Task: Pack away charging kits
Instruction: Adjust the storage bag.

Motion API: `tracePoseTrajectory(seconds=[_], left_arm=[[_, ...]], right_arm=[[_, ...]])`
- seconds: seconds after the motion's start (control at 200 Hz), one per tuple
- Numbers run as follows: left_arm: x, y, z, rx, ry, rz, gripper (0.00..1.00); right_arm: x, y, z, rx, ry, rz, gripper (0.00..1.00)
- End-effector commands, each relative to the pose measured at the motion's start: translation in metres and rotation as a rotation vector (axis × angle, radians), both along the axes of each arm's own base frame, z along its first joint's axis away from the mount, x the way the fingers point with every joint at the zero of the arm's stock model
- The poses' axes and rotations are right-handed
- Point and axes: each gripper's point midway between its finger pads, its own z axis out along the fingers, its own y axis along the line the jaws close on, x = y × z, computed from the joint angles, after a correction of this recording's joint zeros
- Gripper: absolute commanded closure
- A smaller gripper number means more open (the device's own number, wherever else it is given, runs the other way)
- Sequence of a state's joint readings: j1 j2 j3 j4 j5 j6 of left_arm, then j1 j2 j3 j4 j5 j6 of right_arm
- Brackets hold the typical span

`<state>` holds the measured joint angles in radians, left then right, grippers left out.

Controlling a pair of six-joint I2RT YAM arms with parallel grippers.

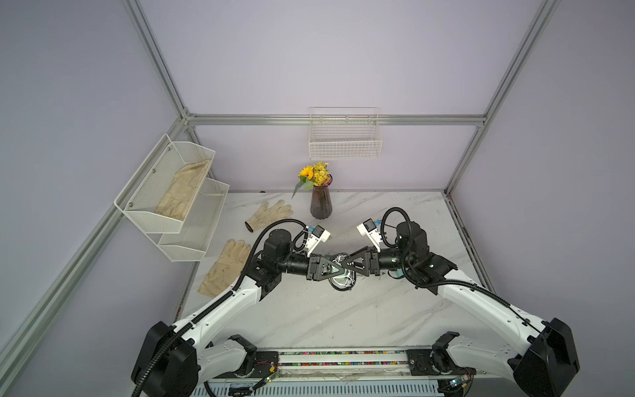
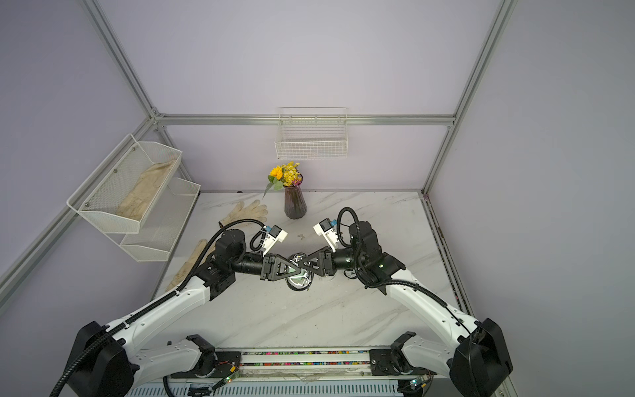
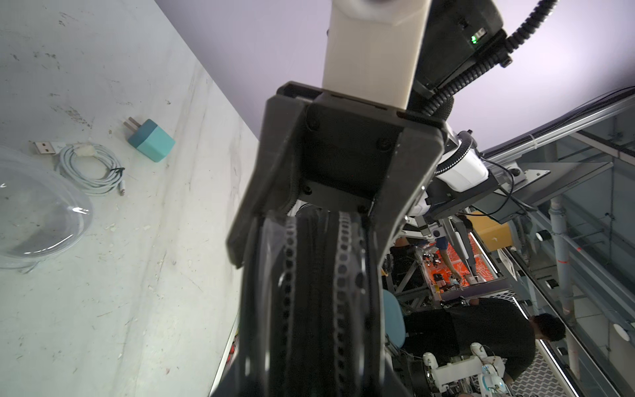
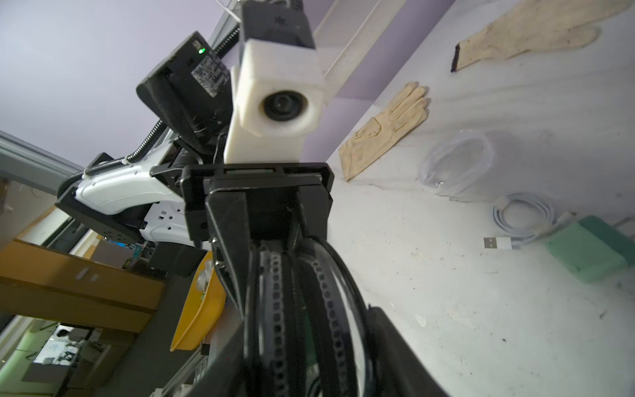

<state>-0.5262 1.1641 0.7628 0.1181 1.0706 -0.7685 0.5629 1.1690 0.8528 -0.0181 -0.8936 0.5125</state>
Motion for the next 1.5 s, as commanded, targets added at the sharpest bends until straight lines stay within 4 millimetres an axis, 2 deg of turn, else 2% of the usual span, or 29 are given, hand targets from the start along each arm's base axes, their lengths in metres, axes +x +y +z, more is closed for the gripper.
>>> tracePoseTrajectory(seconds=[0.0, 0.105, 0.255, 0.385, 0.44, 0.5, 0.525, 0.555, 0.62, 0.66, 0.705, 0.925, 1.055, 1.22, 1.35, 1.495], left_arm=[[-0.009, -0.001, 0.047, -0.109, -0.151, -0.045, 0.89], [-0.010, -0.001, 0.049, -0.118, -0.160, -0.051, 0.88], [-0.012, 0.000, 0.047, -0.118, -0.162, -0.056, 0.88], [-0.009, 0.001, 0.046, -0.110, -0.153, -0.037, 0.87], [-0.005, 0.003, 0.045, -0.101, -0.146, -0.011, 0.79], [-0.001, 0.005, 0.044, -0.097, -0.132, 0.024, 0.78], [0.000, 0.006, 0.044, -0.102, -0.128, 0.034, 0.74], [0.002, 0.007, 0.045, -0.108, -0.122, 0.054, 0.63], [0.006, 0.008, 0.044, -0.126, -0.102, 0.095, 0.47], [0.009, 0.010, 0.045, -0.138, -0.092, 0.125, 0.39], [0.014, 0.011, 0.045, -0.154, -0.083, 0.164, 0.36], [0.032, 0.011, 0.039, -0.199, -0.050, 0.317, 0.31], [0.033, 0.009, 0.036, -0.233, -0.029, 0.369, 0.30], [0.027, -0.004, 0.026, -0.232, -0.002, 0.361, 0.29], [0.025, -0.010, 0.026, -0.256, 0.009, 0.358, 0.30], [0.031, -0.003, 0.028, -0.310, 0.016, 0.418, 0.36]], right_arm=[[-0.004, 0.001, -0.003, 0.033, 0.037, 0.013, 0.68], [-0.005, 0.001, -0.008, 0.036, 0.058, 0.011, 0.74], [-0.007, 0.000, -0.003, 0.060, 0.074, 0.015, 0.91], [-0.009, -0.001, 0.005, 0.109, 0.092, 0.012, 0.96], [-0.009, -0.001, 0.009, 0.128, 0.096, 0.011, 0.98], [-0.008, -0.002, 0.015, 0.149, 0.096, -0.006, 0.99], [-0.008, -0.002, 0.018, 0.159, 0.093, -0.010, 0.99], [-0.007, -0.003, 0.021, 0.170, 0.094, -0.021, 0.99], [-0.005, -0.006, 0.027, 0.193, 0.087, -0.052, 1.00], [-0.004, -0.008, 0.030, 0.210, 0.086, -0.072, 1.00], [-0.001, -0.009, 0.033, 0.223, 0.086, -0.099, 1.00], [0.011, -0.014, 0.039, 0.320, 0.112, -0.174, 1.00], [0.019, -0.019, 0.045, 0.371, 0.124, -0.235, 1.00], [0.025, -0.023, 0.050, 0.416, 0.129, -0.277, 1.00], [0.031, -0.024, 0.047, 0.428, 0.150, -0.304, 1.00], [0.037, -0.026, 0.040, 0.435, 0.173, -0.339, 1.00]])
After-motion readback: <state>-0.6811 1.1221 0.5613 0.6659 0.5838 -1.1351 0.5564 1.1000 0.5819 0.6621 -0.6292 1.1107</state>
